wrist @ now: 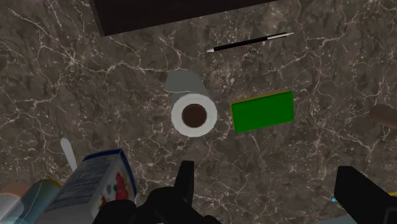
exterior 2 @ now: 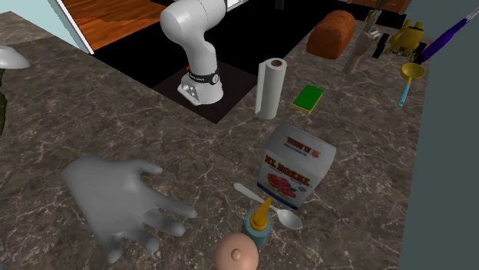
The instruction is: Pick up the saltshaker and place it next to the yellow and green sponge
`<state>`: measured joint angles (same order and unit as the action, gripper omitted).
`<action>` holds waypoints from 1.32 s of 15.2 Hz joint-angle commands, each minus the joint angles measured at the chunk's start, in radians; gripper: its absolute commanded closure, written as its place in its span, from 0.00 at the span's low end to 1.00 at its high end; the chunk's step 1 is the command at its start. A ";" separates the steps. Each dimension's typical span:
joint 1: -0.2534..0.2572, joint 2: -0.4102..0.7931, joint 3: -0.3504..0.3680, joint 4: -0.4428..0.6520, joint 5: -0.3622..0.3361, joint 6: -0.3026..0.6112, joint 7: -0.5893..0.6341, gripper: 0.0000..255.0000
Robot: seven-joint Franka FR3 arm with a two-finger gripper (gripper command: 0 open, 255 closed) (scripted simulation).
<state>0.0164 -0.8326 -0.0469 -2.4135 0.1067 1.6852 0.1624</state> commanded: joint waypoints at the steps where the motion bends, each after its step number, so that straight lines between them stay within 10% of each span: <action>1: 0.000 0.000 0.000 0.000 0.000 0.000 0.000 0.00; 20: -0.059 0.427 -0.420 0.181 -0.108 0.199 -0.489 0.00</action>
<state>-0.0422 -0.4355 -0.4435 -2.2465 -0.0041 1.8713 -0.2948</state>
